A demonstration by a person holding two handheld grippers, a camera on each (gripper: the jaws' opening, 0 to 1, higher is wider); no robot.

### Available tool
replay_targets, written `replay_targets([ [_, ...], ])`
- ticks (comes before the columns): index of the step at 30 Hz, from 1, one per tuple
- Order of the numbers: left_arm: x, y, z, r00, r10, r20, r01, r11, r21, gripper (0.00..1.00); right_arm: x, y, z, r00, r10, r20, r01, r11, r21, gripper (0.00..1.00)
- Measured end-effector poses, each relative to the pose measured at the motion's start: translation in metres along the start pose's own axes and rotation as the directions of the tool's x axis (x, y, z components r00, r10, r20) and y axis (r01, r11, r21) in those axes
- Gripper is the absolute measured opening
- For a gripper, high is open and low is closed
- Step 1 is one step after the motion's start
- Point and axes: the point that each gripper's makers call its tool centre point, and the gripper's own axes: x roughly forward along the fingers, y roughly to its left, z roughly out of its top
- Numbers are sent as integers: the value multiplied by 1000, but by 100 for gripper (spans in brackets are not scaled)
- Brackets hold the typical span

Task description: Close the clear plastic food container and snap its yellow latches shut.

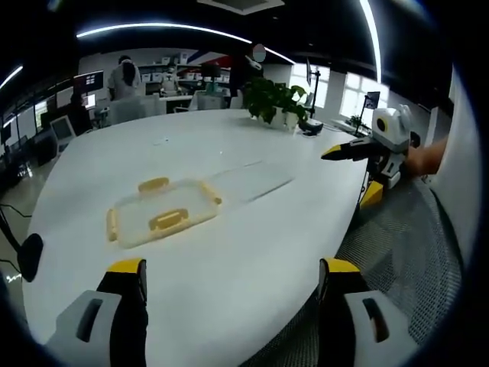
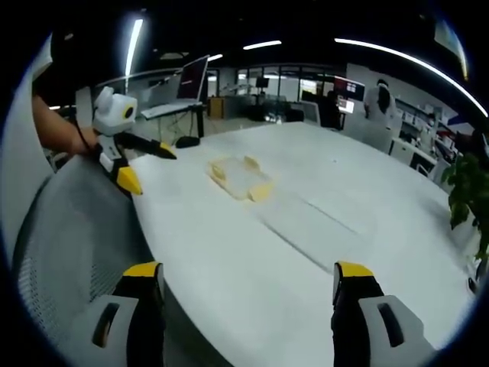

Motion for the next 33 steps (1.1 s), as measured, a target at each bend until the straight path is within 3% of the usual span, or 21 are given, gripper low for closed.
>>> replay_targets([
  [16,0,-2,1,1000,-5,-6,5,1000,18,93,1,6,5,999,32,8,-32,999,-18,93],
  [19,0,-2,2,1000,-8,-4,8,1000,11,93,1,2,3,1000,28,-9,-28,998,-52,92],
  [28,-2,2,2,1000,-3,-13,3,1000,3,90,8,-2,1,998,42,-44,-43,998,-34,86],
  [33,-4,7,6,1000,9,-7,-9,1000,2,88,13,-2,9,998,47,-37,-49,997,-53,87],
])
